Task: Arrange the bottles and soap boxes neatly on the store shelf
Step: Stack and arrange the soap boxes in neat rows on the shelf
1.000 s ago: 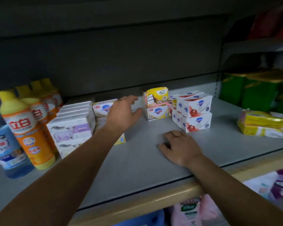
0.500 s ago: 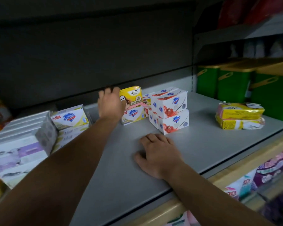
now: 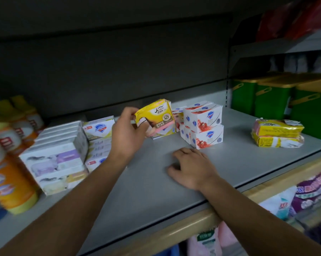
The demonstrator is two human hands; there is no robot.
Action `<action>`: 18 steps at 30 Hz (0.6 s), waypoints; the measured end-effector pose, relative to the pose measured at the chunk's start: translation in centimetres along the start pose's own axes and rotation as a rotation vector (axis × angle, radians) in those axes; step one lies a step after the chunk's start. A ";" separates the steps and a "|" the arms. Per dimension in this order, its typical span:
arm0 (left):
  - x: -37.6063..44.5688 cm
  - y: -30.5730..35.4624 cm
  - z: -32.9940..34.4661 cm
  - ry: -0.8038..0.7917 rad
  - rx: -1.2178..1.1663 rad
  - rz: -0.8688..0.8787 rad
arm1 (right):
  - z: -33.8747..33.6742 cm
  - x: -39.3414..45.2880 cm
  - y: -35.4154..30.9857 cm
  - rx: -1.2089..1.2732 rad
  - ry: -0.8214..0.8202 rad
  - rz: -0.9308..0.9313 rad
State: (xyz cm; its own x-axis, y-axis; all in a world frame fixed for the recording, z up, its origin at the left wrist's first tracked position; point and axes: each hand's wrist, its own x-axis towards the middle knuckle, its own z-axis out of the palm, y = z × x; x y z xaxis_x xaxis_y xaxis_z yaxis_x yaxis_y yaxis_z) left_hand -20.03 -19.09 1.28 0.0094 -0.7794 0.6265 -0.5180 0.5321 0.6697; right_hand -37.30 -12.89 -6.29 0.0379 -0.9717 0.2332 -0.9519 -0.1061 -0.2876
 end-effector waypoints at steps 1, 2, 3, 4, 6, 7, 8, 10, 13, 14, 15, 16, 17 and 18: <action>-1.4 -0.1 -1.0 -0.010 -0.141 -0.104 | -0.1 0.0 0.0 -0.001 0.005 0.010; -2.8 -0.3 -2.0 -0.023 -0.308 -0.211 | -0.2 0.1 -0.1 0.004 0.009 0.022; -4.1 -0.5 -3.0 -0.043 -0.472 -0.303 | -0.3 0.2 -0.1 0.023 0.015 0.036; -5.3 -0.8 -3.9 -0.070 -0.606 -0.377 | -0.5 0.2 0.0 0.064 0.015 0.053; -7.1 -1.4 -5.3 -0.116 -0.741 -0.467 | -0.9 0.2 0.0 0.211 0.027 0.087; -7.6 -1.6 -5.9 -0.124 -0.773 -0.487 | -0.9 0.2 0.0 0.288 0.037 0.104; -7.9 -1.7 -6.2 -0.124 -0.789 -0.486 | -1.1 0.0 0.0 0.358 0.051 0.120; -8.0 -1.7 -6.4 -0.127 -0.782 -0.445 | -1.6 -0.4 -0.2 0.527 0.114 0.148; -7.7 -1.5 -6.3 -0.173 -0.787 -0.457 | -2.8 -1.3 -1.3 1.060 0.176 0.183; -7.7 -1.6 -6.2 -0.210 -0.791 -0.474 | -3.1 -1.6 -1.8 1.227 0.155 0.185; -7.8 -1.7 -6.1 -0.254 -0.783 -0.494 | -3.1 -1.9 -2.3 1.348 0.110 0.174; -7.9 -1.9 -5.9 -0.294 -0.769 -0.519 | -2.9 -2.1 -2.9 1.417 0.047 0.154; -8.0 -2.0 -5.9 -0.324 -0.752 -0.545 | -2.5 -2.3 -3.5 1.444 -0.010 0.127; -8.1 -2.1 -5.8 -0.344 -0.741 -0.569 | -2.0 -2.6 -4.1 1.435 -0.040 0.098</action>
State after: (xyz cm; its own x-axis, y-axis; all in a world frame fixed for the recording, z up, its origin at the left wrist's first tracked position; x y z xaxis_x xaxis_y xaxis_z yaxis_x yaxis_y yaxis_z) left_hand -14.01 -12.02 -2.89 -0.2187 -0.9737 0.0637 0.1530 0.0302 0.9878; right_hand -34.15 -9.53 -3.82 0.0226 -0.9900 0.1394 0.1711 -0.1335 -0.9762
